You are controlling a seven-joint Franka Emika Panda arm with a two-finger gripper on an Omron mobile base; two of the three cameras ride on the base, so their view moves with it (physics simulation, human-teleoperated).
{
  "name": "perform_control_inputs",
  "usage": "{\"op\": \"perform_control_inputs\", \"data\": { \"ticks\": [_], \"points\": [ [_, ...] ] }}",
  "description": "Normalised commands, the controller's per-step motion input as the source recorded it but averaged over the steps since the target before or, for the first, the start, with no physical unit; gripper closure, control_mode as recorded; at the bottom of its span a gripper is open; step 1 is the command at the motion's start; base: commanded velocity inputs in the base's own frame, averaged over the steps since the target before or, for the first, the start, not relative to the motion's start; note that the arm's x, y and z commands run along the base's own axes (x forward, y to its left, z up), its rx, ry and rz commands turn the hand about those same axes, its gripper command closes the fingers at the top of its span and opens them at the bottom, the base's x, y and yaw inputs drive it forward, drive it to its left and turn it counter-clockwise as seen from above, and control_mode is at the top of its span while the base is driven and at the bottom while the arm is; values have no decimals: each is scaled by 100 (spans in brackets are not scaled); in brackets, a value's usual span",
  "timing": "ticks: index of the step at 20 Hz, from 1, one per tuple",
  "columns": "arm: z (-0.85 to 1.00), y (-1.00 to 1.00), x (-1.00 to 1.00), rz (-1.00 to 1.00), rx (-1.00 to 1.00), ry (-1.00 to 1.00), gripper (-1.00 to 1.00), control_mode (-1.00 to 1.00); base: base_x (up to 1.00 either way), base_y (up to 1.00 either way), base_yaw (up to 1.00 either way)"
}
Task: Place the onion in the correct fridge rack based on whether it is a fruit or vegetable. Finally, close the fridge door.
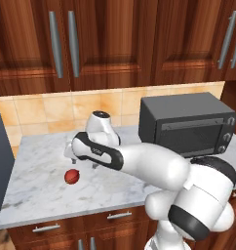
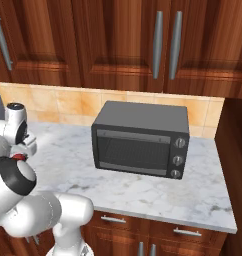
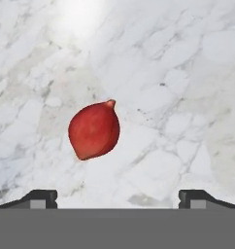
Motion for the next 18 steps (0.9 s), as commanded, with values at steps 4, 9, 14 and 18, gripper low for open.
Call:
{"op": "perform_control_inputs", "data": {
  "ticks": [4,9,14,18],
  "points": [
    [-46,41,17,-2,-9,10,-100,-100,0,0,0],
    [-24,25,8,-1,-11,3,-100,-100,0,0,0],
    [-27,10,3,0,-11,2,-100,-100,0,0,0],
    [-24,11,5,0,-9,0,-100,-100,0,0,0]
  ]
}}
